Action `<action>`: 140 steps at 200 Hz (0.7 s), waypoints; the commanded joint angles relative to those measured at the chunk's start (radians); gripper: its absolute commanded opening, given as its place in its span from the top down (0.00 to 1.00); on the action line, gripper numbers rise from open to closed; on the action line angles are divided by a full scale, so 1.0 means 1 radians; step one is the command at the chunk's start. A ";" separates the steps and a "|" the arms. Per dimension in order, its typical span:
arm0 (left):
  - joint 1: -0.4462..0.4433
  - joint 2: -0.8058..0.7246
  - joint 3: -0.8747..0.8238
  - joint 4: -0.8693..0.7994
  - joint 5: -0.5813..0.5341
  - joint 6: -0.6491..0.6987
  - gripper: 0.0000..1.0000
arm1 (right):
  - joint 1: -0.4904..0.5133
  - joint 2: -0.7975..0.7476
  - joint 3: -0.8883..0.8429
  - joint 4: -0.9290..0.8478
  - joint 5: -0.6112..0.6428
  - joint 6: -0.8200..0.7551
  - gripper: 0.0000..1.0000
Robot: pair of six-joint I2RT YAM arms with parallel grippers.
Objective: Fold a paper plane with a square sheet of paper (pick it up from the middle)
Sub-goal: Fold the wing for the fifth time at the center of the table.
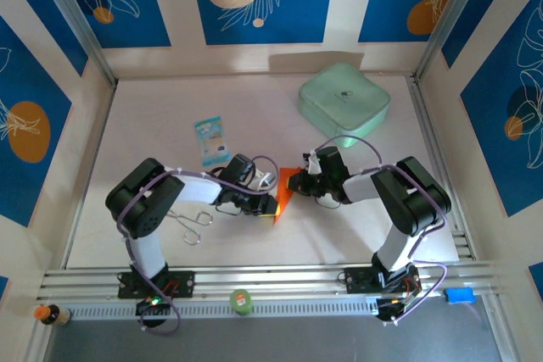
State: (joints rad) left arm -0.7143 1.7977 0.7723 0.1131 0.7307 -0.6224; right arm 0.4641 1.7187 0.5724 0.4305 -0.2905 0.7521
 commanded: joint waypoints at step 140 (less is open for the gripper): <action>-0.026 -0.016 -0.067 -0.168 -0.042 0.038 0.78 | 0.025 0.068 -0.012 -0.113 0.126 0.009 1.00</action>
State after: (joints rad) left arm -0.7231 1.7725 0.7532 0.0669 0.7280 -0.6006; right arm 0.4686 1.7180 0.5743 0.4263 -0.2779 0.7662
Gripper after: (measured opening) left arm 0.223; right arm 0.049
